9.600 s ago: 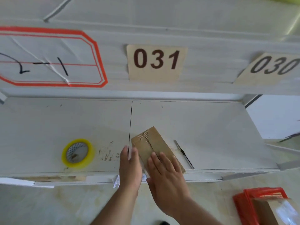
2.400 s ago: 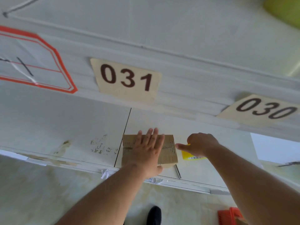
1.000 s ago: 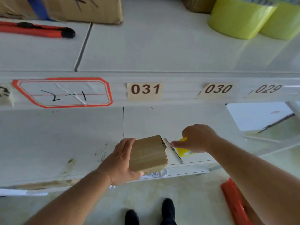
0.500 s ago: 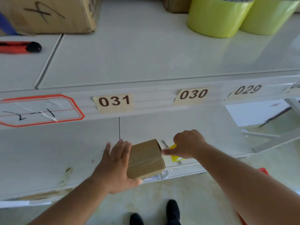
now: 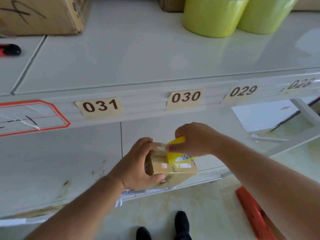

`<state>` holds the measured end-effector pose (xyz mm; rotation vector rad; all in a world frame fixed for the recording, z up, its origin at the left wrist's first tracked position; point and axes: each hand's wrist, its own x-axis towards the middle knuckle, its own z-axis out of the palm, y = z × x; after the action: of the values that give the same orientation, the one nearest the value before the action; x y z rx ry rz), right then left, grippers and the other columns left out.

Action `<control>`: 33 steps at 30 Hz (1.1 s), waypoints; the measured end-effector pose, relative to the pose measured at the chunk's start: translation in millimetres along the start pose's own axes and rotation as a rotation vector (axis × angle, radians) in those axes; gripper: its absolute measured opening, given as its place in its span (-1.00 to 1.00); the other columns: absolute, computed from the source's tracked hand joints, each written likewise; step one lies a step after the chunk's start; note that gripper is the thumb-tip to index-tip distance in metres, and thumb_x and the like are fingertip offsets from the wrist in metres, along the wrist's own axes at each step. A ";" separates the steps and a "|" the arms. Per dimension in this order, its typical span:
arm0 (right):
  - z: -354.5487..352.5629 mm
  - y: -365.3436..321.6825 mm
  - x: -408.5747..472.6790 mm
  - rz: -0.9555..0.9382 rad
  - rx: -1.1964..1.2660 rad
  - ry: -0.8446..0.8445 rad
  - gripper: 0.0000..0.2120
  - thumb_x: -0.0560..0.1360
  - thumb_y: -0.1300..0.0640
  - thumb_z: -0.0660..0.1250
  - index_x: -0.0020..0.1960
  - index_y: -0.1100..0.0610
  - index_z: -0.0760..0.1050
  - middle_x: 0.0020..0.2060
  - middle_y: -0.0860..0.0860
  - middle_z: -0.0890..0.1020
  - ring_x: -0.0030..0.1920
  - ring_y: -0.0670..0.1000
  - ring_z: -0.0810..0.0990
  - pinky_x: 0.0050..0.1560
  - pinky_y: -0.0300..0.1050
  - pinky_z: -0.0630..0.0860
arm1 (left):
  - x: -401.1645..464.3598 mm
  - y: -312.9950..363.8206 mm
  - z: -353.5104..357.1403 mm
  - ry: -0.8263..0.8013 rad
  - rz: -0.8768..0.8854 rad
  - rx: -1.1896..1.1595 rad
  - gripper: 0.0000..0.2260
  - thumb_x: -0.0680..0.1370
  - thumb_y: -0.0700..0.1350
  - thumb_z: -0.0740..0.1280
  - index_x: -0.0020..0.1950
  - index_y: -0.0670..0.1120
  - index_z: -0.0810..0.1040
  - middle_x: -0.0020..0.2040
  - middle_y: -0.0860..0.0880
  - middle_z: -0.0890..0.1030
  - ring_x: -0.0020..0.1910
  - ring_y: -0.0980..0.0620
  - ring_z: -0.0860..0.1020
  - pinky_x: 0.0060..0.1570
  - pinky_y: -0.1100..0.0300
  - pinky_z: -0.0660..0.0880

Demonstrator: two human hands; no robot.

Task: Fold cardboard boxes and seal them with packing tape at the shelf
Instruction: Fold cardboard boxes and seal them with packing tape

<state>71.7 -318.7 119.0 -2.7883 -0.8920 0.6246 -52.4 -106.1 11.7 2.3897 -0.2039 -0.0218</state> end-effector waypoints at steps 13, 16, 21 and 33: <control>88.0 -132.4 32.3 -0.134 -0.154 -0.088 -0.52 0.49 -0.41 0.24 -0.22 0.02 0.42 -0.27 -0.03 0.52 -0.16 0.10 0.53 -0.30 -0.10 0.29 | -85.3 -93.7 2.5 -0.148 -0.238 0.093 0.04 0.27 0.33 0.49 0.61 0.25 0.00 0.49 0.30 0.09 0.39 0.25 0.39 0.35 0.18 0.45; 84.1 -131.7 34.6 -0.121 -0.140 -0.116 -0.50 0.46 -0.42 0.23 -0.15 0.03 0.52 -0.23 -0.03 0.57 -0.14 0.10 0.56 -0.29 -0.11 0.33 | -88.3 -100.8 2.5 -0.189 -0.245 0.114 0.11 0.28 0.36 0.47 0.68 0.17 -0.04 0.53 0.29 0.02 0.43 0.21 0.38 0.36 0.18 0.45; 48.9 -50.4 16.2 -0.157 -0.485 -0.124 -0.39 0.49 -0.53 0.10 -0.12 0.01 0.50 -0.23 -0.03 0.56 -0.16 0.07 0.54 0.03 0.01 0.39 | -88.3 -97.5 -0.8 -0.220 -0.240 0.172 0.12 0.35 0.40 0.46 0.68 0.17 -0.17 0.56 0.26 -0.06 0.38 0.18 0.41 0.34 0.19 0.47; 103.7 48.1 15.8 0.150 -0.247 -0.106 -0.16 0.33 -0.73 -0.01 -0.20 0.03 0.54 -0.29 -0.07 0.61 -0.19 -0.04 0.54 -0.01 -0.03 0.31 | -86.6 -87.6 -1.5 -0.222 -0.282 0.214 0.14 0.33 0.40 0.50 0.68 0.15 -0.14 0.55 0.23 -0.02 0.36 0.18 0.40 0.28 0.27 0.45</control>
<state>63.8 -347.1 7.5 -3.0920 -0.8363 0.7361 -125.5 -28.4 -50.0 2.6100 0.0311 -0.4178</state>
